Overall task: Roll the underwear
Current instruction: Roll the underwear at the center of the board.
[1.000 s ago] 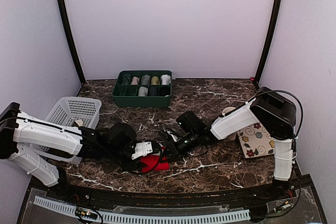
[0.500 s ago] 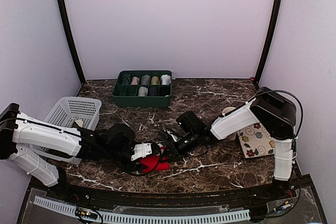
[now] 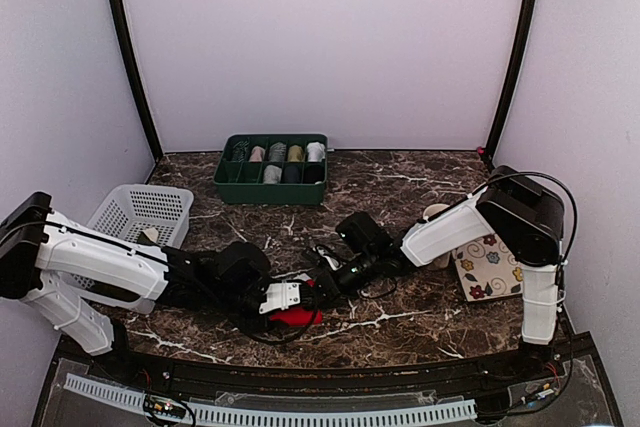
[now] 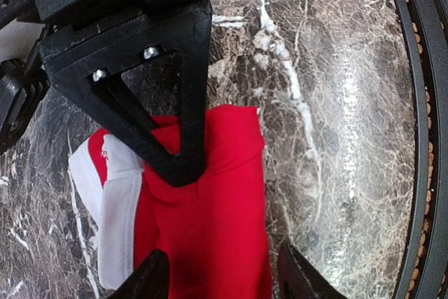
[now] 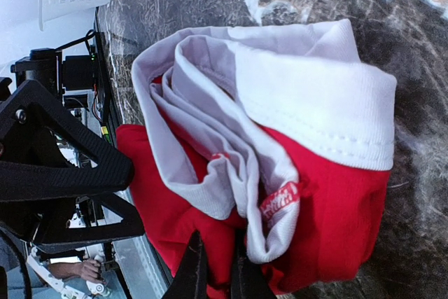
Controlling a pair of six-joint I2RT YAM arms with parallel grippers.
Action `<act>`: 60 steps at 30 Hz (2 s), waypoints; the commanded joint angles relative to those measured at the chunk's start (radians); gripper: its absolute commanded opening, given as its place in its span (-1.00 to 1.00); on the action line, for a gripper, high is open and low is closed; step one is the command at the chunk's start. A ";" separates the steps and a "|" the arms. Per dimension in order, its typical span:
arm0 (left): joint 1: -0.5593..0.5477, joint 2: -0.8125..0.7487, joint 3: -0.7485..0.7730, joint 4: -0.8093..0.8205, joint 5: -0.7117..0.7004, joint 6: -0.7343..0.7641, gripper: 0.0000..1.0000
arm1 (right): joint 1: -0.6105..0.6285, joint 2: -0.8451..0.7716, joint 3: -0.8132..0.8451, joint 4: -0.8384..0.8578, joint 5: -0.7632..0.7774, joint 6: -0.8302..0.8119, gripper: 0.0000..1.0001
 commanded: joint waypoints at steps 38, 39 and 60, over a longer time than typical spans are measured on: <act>0.255 0.473 0.410 -0.602 0.731 0.217 -0.99 | 0.033 -0.836 -0.401 -0.184 0.714 -0.203 0.20; 0.264 0.489 0.420 -0.611 0.761 0.219 -0.99 | 0.036 -0.889 -0.408 -0.186 0.756 -0.235 0.48; 0.359 0.648 0.531 -0.703 0.864 0.234 -0.95 | 0.205 -0.955 -0.551 -0.015 0.646 -0.725 0.48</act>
